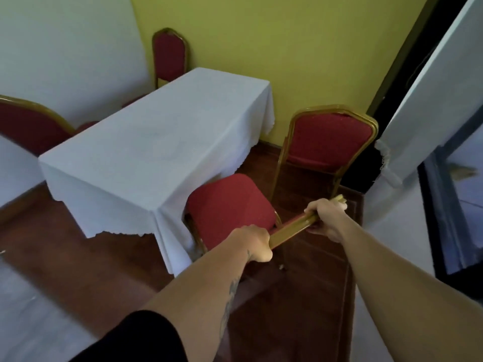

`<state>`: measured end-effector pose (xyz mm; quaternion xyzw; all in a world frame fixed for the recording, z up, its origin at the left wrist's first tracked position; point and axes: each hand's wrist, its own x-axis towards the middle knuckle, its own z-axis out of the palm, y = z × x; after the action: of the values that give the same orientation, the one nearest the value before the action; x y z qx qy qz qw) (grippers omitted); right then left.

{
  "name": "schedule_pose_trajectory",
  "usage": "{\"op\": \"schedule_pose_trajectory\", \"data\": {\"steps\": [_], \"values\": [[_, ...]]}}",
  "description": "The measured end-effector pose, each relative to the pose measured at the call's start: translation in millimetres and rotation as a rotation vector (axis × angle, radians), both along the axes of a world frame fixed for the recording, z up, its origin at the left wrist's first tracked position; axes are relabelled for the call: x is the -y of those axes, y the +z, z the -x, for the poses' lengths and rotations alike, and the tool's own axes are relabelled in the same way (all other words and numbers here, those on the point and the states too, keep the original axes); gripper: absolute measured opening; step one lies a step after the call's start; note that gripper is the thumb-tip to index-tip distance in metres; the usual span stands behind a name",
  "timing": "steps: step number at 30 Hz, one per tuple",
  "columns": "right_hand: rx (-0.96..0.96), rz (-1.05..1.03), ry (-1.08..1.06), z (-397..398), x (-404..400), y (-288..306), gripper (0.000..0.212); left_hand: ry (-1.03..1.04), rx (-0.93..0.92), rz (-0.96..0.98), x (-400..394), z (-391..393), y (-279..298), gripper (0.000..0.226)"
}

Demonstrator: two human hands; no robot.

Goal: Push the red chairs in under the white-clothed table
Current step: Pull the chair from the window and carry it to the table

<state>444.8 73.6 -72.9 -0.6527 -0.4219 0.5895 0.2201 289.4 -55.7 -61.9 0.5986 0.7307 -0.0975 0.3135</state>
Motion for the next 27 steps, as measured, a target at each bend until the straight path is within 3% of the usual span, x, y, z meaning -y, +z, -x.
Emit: {"op": "schedule_pose_trajectory", "data": {"steps": [5, 8, 11, 23, 27], "values": [[-0.017, -0.014, 0.035, 15.7, -29.2, 1.6, 0.037, 0.015, -0.006, 0.025, -20.8, 6.6, -2.4, 0.041], [-0.009, 0.006, 0.087, 22.8, -46.6, 5.0, 0.064, 0.036, 0.005, 0.015, -32.4, 8.0, -5.0, 0.042], [-0.009, 0.018, 0.137, 29.1, -62.9, 7.6, 0.07, 0.069, 0.011, -0.006, -43.2, 8.1, -6.4, 0.045], [-0.018, 0.051, 0.306, 56.3, -164.9, 17.6, 0.063, 0.263, 0.069, -0.041, -118.3, 4.9, 4.3, 0.044], [-0.009, 0.026, 0.409, 64.8, -204.7, 16.7, 0.042, 0.342, 0.071, -0.028, -150.5, 3.1, 2.9, 0.04]]}}
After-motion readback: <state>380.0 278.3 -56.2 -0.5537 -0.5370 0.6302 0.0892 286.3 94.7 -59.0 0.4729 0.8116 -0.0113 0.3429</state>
